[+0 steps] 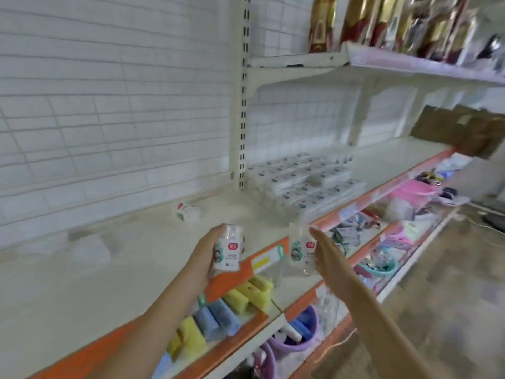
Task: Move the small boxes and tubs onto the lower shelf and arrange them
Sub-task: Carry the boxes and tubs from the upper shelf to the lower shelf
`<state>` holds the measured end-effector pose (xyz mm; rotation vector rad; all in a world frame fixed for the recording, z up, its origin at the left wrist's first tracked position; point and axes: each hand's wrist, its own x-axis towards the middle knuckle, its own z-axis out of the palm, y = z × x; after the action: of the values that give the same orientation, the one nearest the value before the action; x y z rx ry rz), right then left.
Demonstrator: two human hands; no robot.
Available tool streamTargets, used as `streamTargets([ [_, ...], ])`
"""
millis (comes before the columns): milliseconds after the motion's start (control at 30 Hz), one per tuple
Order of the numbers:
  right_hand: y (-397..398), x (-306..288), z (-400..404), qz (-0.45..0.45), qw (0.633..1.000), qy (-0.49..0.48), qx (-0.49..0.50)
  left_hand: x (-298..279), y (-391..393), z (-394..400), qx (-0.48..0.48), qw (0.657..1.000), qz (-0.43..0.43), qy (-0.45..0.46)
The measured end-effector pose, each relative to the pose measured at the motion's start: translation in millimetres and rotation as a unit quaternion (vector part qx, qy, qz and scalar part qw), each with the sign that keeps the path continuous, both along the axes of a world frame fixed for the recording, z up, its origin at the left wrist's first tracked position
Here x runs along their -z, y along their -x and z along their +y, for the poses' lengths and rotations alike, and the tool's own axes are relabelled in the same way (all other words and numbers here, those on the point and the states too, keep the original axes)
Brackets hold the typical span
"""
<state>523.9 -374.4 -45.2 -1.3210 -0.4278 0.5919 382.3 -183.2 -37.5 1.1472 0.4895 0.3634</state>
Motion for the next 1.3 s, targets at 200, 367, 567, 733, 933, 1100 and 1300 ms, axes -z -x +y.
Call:
streamTargets([
  [200,-34.5,18.8,-136.7,0.010,0.995,0.025,0.096,28.4,-84.8,-114.7,0.093,0.995,0.008,-0.025],
  [367,-59.3,30.0,-229.6,0.013,0.981,0.028,0.192,46.8,-143.7,-198.0,0.161,0.986,0.019,-0.034],
  [567,-105.1,42.8,-290.3,-0.016,0.971,0.031,0.237,51.0,-209.3,-248.2,0.256,0.964,0.012,-0.075],
  [733,-173.6,52.5,-318.8,0.002,0.960,0.042,0.275,59.1,-287.8,-262.0,0.270,0.961,0.007,-0.057],
  [933,-277.1,33.4,-337.5,-0.021,0.953,0.055,0.296,55.6,-402.0,-266.5,0.263,0.964,-0.006,-0.033],
  [1100,-347.5,16.8,-357.4,-0.032,0.948,0.069,0.309,40.7,-484.4,-271.1,0.282,0.957,-0.031,-0.063],
  [1300,-430.7,23.2,-392.1,-0.040,0.944,0.072,0.320,49.7,-575.3,-286.4,0.279,0.958,-0.007,-0.071],
])
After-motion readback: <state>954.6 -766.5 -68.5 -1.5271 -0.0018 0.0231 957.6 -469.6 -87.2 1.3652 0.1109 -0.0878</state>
